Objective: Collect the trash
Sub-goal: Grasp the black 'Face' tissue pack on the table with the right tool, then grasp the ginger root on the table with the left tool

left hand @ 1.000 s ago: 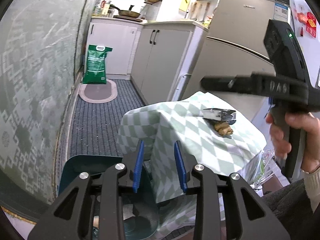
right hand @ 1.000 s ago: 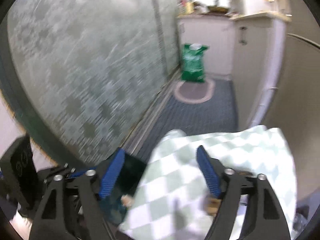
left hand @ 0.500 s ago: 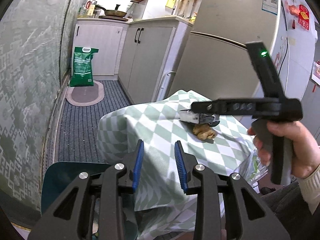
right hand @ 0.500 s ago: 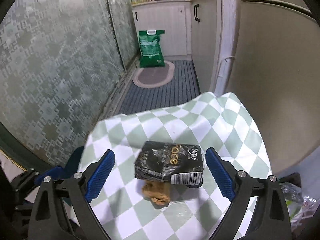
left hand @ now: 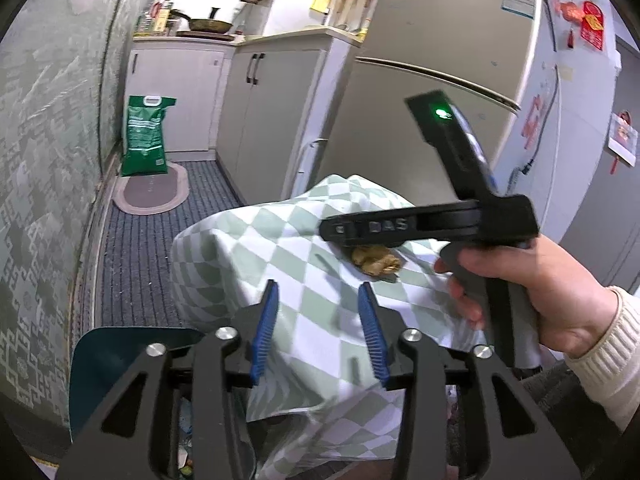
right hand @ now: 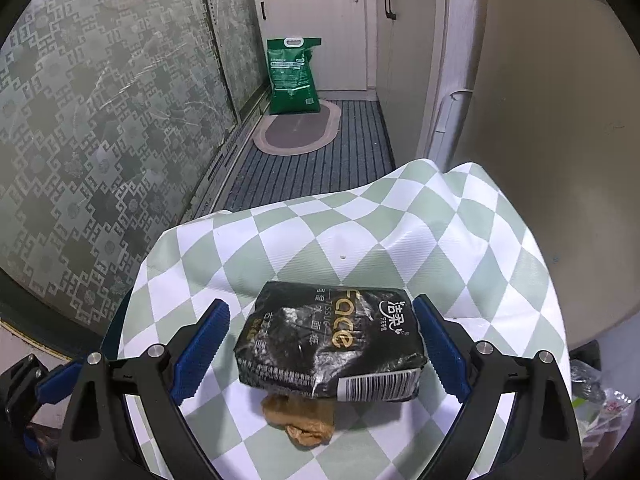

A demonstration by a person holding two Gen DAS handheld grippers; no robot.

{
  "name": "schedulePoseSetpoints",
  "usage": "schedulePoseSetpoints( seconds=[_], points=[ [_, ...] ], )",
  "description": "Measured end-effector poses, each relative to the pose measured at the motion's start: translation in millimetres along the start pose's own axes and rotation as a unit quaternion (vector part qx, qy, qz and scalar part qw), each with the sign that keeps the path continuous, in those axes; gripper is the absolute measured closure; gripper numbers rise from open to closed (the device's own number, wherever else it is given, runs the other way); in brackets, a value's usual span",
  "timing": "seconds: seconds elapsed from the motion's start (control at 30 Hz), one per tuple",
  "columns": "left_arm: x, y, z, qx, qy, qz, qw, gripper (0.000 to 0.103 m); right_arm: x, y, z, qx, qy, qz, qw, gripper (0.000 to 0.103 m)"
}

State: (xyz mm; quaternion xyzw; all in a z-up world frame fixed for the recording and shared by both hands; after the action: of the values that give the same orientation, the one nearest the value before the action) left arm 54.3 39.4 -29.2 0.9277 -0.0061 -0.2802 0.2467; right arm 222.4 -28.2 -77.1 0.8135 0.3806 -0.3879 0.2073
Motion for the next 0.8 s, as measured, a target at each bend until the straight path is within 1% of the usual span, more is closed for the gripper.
schedulePoseSetpoints(
  seconds=[0.03,0.07,0.1,0.27,0.47,0.63,0.73,0.77,0.8],
  points=[
    [1,2,1,0.003,-0.001,0.000,1.0000,0.058,1,0,0,0.000,0.000,-0.004,1.000,0.015],
    [3,5,1,0.007,-0.001,0.000,1.0000,0.057,3,1,0,-0.002,-0.002,-0.005,1.000,0.027],
    [4,7,1,0.009,-0.002,0.001,1.0000,0.057,4,1,0,-0.005,-0.005,-0.006,1.000,0.029],
    [11,11,-1,0.007,-0.005,0.004,0.9999,0.057,0,1,-1,-0.012,0.003,-0.009,1.000,0.031],
    [25,25,0,0.009,-0.013,0.011,0.9998,0.056,-17,12,-1,-0.007,0.023,-0.014,1.000,0.031],
    [43,40,3,0.010,-0.024,0.013,0.9996,0.052,-36,25,2,0.001,0.044,-0.013,0.999,0.031],
    [56,43,4,-0.001,-0.033,0.006,0.9994,0.050,-45,33,6,0.005,0.054,-0.012,0.998,0.031],
    [59,44,4,-0.005,-0.035,0.004,0.9994,0.049,-47,36,7,0.006,0.056,-0.012,0.998,0.031],
    [63,45,4,-0.011,-0.037,0.004,0.9992,0.046,-49,38,8,0.008,0.058,-0.013,0.998,0.031]
  ],
)
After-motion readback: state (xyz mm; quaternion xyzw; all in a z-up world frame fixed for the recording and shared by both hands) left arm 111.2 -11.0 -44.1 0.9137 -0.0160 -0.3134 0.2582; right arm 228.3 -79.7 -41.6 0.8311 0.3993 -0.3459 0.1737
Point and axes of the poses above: each gripper's, at about its wrist camera, not at the fingertips, and x roughly the way its jaws point, y to its right, z to its underside, the point moved 6 cm from there along x, roughly the way its jaws point, and after that the axes turned 15 degrees about -x, right-handed, at the moved point
